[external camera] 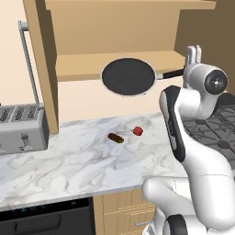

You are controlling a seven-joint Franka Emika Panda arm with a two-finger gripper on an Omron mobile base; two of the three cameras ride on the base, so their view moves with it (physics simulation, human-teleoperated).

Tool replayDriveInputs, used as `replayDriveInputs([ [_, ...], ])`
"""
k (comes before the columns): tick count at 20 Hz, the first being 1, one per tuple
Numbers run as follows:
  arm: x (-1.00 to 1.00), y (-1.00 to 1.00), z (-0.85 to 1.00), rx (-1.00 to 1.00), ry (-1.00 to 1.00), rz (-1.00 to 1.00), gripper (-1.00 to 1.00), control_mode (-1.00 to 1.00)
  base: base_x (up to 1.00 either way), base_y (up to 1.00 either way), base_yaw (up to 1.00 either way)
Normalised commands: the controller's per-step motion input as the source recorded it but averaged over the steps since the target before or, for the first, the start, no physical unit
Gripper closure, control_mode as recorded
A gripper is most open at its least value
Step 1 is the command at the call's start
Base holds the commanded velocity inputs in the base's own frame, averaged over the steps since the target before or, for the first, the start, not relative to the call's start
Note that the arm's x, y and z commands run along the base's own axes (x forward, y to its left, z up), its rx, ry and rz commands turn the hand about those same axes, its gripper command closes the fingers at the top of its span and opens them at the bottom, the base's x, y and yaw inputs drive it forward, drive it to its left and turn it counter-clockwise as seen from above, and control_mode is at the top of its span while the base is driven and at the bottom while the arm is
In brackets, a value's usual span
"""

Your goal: Pick the pan from the cabinet and place it on the stove. Then turn on the stove burner for the pan.

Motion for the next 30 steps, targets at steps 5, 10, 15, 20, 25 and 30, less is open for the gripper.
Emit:
replayDriveInputs([
  [5, -0.34, 0.09, -0.1, 0.0, 0.0, 0.0, 1.0, -1.0, 0.0, 0.0, 0.0],
  [10, -0.33, -0.01, -0.21, 0.0, 0.0, -0.03, 1.0, -1.0, 0.0, 0.0, 0.0],
  [15, -0.31, -0.28, -0.19, 0.01, 0.05, -0.12, 1.0, -1.0, 0.0, 0.0, 0.0],
  [20, -0.29, -0.5, -0.07, 0.05, 0.03, -0.16, 1.0, -1.0, 0.0, 0.0, 0.0],
  [25, -0.34, -0.49, -0.11, 0.03, 0.0, -0.13, 1.0, -1.0, 0.0, 0.0, 0.0],
  [30, -0.57, -0.33, -0.23, 0.03, 0.0, -0.09, 1.0, -1.0, 0.0, 0.0, 0.0],
])
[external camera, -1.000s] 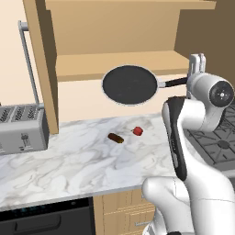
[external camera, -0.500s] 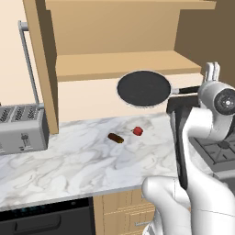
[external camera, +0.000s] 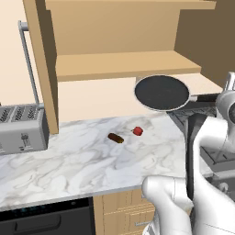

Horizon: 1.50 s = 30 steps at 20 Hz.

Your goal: Pick the pan from the cabinet and place it on the stove. Then turn on the stove burner for the pan.

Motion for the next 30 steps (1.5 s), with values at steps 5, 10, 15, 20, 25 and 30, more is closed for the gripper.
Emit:
replayDriveInputs([
  [5, -0.65, -0.14, -0.33, 0.01, 0.0, -0.04, 1.0, -1.0, 0.0, 0.0, 0.0],
  [10, -0.57, -0.1, -0.35, 0.0, 0.0, 0.0, 1.0, -1.0, 0.0, 0.0, 0.0],
  [15, -0.45, -0.25, -0.44, 0.0, 0.02, 0.0, 1.0, -1.0, 0.0, 0.0, 0.0],
  [20, -0.44, -0.3, -0.62, 0.0, 0.01, 0.0, 1.0, -1.0, 0.0, 0.0, 0.0],
  [25, -0.22, -0.43, -0.48, 0.0, 0.0, 0.01, 1.0, -1.0, 0.0, 0.0, 0.0],
  [30, 0.0, -0.6, -0.32, 0.01, 0.0, 0.01, 1.0, -1.0, 0.0, 0.0, 0.0],
])
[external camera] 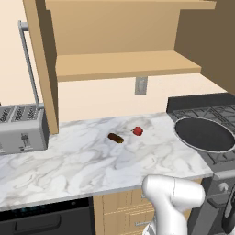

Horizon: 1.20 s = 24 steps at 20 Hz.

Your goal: Pick the pan from the cabinet and place it on the stove. Then turn on the stove burner for the pan.

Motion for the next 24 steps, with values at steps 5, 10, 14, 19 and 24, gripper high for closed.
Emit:
replayDriveInputs([
  [5, 0.15, -0.69, -0.32, 0.03, -0.01, 0.02, 1.0, -1.0, 0.0, 0.0, 0.0],
  [10, 0.21, -0.52, -0.39, 0.01, -0.02, 0.02, 1.0, -1.0, 0.0, 0.0, 0.0],
  [14, 0.4, -0.28, -0.43, 0.0, -0.01, 0.0, 1.0, -1.0, 0.0, 0.0, 0.0],
  [19, 0.61, -0.39, -0.43, 0.0, 0.0, 0.0, 1.0, -1.0, 0.0, 0.0, 0.0],
  [24, 0.51, -0.55, -0.26, 0.0, 0.0, 0.0, 1.0, -1.0, 0.0, 0.0, 0.0],
])
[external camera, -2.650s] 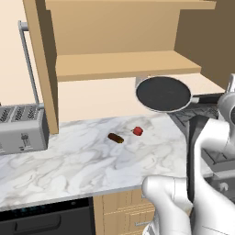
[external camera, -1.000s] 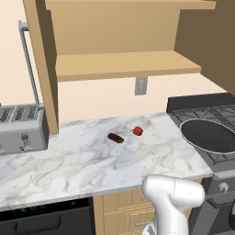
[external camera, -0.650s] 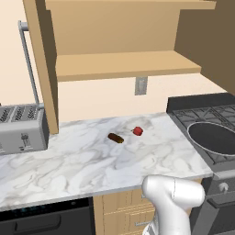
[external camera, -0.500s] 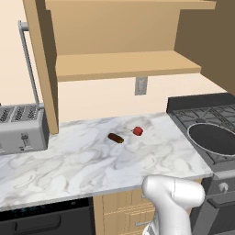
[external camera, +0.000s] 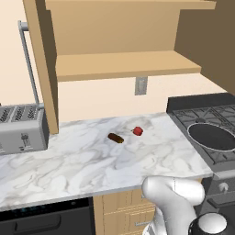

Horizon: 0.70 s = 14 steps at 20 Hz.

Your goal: Pick the pan from the cabinet and place it on the stove. Then turn on the stove burner for the pan.

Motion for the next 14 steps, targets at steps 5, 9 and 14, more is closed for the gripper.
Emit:
replayDriveInputs([
  [5, 0.38, -0.66, -0.17, 0.0, -0.01, 0.0, 1.0, -1.0, 0.0, 0.0, 0.0],
  [9, 0.36, -0.61, -0.24, 0.0, 0.0, 0.0, 1.0, -1.0, 0.0, 0.0, 0.0],
  [14, 0.26, -0.62, -0.27, 0.0, -0.01, 0.0, 1.0, -1.0, 0.0, 0.0, 0.0],
])
